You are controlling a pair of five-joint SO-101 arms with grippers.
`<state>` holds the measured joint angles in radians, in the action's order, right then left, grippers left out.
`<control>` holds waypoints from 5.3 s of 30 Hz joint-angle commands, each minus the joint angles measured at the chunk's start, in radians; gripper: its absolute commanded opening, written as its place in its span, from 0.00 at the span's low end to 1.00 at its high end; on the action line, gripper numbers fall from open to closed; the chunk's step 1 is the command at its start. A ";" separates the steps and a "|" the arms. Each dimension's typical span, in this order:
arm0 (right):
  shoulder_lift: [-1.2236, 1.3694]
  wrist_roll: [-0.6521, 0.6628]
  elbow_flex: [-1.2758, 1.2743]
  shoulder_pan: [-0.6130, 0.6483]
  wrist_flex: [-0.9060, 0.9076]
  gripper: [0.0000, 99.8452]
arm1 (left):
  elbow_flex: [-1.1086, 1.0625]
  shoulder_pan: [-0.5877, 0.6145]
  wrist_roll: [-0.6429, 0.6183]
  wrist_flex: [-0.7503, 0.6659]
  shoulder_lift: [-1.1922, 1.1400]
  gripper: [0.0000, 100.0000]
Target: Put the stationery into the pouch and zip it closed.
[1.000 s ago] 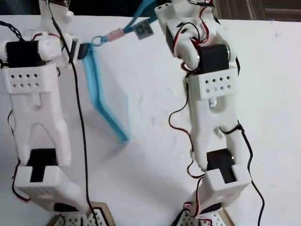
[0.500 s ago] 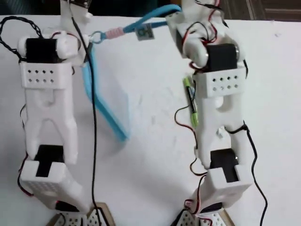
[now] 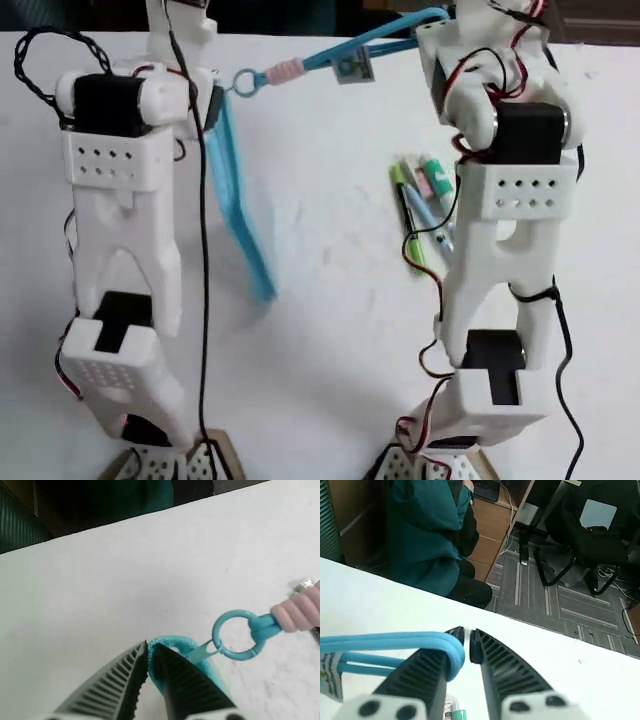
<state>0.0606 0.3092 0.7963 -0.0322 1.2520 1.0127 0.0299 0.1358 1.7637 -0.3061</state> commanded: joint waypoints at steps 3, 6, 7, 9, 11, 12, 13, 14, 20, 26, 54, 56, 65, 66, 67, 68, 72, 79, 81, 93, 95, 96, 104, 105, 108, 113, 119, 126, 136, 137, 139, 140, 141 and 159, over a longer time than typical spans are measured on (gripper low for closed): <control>-0.067 0.003 0.015 -0.174 -0.004 0.02 | -0.020 0.104 -0.012 0.023 -0.005 0.02; -0.065 0.003 0.015 -0.213 -0.004 0.02 | -0.043 0.111 -0.011 0.023 -0.007 0.02; -0.065 0.003 0.015 -0.223 -0.004 0.02 | -0.044 0.114 -0.011 0.023 -0.007 0.02; -0.067 0.003 0.015 -0.242 -0.004 0.02 | -0.034 0.116 -0.011 0.021 -0.005 0.02; -0.067 0.003 0.015 -0.257 -0.005 0.02 | -0.012 0.119 -0.014 0.021 -0.005 0.02; -0.068 0.003 0.017 -0.262 -0.005 0.02 | 0.006 0.122 -0.014 0.021 -0.005 0.02; -0.068 0.003 0.017 -0.263 -0.005 0.02 | 0.032 0.122 -0.021 0.021 -0.005 0.02; -0.070 0.003 0.017 -0.263 -0.005 0.02 | 0.061 0.124 -0.038 0.021 -0.005 0.02; -0.117 0.003 0.017 -0.260 -0.042 0.02 | 0.167 0.130 -0.120 0.021 -0.007 0.02; -0.139 0.003 0.017 -0.223 -0.076 0.02 | 0.170 0.131 -0.121 0.021 -0.001 0.02; -0.134 -0.006 -0.005 0.449 -0.008 0.02 | -0.601 0.056 -0.496 -0.009 0.975 0.04; -0.136 -0.006 -0.029 0.453 -0.012 0.02 | -0.680 0.061 -0.491 -0.040 0.975 0.08; -0.137 0.002 -0.152 0.398 -0.012 0.02 | -0.919 0.061 -0.491 -0.181 0.835 0.21; -0.137 0.002 -0.169 0.395 -0.012 0.02 | -0.914 0.061 -0.491 -0.184 0.819 0.23; -0.137 0.002 -0.184 0.394 -0.012 0.02 | -0.898 0.062 -0.491 -0.187 0.802 0.24; -0.140 0.002 -0.195 0.394 -0.012 0.02 | -0.872 0.064 -0.491 -0.187 0.788 0.24; -0.143 0.002 -0.207 0.398 -0.012 0.02 | -0.704 0.122 -0.491 -0.209 0.742 0.24; -0.151 -0.008 -0.196 0.403 -0.205 0.02 | -0.414 0.214 -0.486 -0.259 0.567 0.24; -0.162 -0.008 -0.196 0.412 -0.308 0.02 | -0.361 0.259 -0.486 -0.255 0.504 0.24; -0.197 0.000 0.008 0.584 -0.587 0.02 | -0.097 0.427 -0.371 -0.110 0.395 0.24; -0.197 0.002 0.046 0.639 -0.595 0.02 | -0.038 0.463 -0.374 -0.081 0.395 0.24; -0.197 0.002 0.066 0.659 -0.604 0.02 | -0.014 0.476 -0.374 -0.072 0.395 0.24; -0.199 0.003 0.227 0.598 -0.605 0.02 | 0.046 0.567 -0.371 -0.005 0.390 0.24; -0.199 0.003 0.230 0.584 -0.605 0.02 | 0.046 0.568 -0.371 -0.005 0.389 0.24; -0.196 0.002 0.213 0.561 -0.558 0.02 | 0.046 0.564 -0.371 -0.005 0.390 0.24; -0.156 -0.008 0.112 0.564 -0.541 0.02 | 0.044 0.562 -0.374 -0.005 0.387 0.24; 0.027 -0.087 -0.005 0.538 -0.541 0.02 | 0.044 0.562 -0.374 -0.005 0.386 0.24; 0.199 -0.091 -0.021 0.499 -0.535 0.02 | 0.002 0.562 -0.371 0.015 0.392 0.24; 0.113 -0.084 0.133 0.441 -0.533 0.02 | -0.038 0.545 -0.371 0.021 0.438 0.24; 0.097 -0.084 0.153 0.441 -0.533 0.02 | -0.038 0.529 -0.370 0.021 0.452 0.24; 0.061 -0.084 0.183 0.452 -0.533 0.02 | -0.052 0.493 -0.359 0.023 0.470 0.24; 0.044 -0.084 0.192 0.461 -0.533 0.02 | -0.075 0.467 -0.348 0.023 0.481 0.24; 0.027 -0.084 0.199 0.473 -0.533 0.02 | -0.103 0.441 -0.339 0.023 0.493 0.24; -0.102 -0.083 0.199 0.553 -0.487 0.02 | -0.686 0.246 -0.339 -0.006 0.958 0.24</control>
<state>-0.0069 0.2263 0.9666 0.5125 0.7610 0.3345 0.2862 -0.2033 1.7837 0.6068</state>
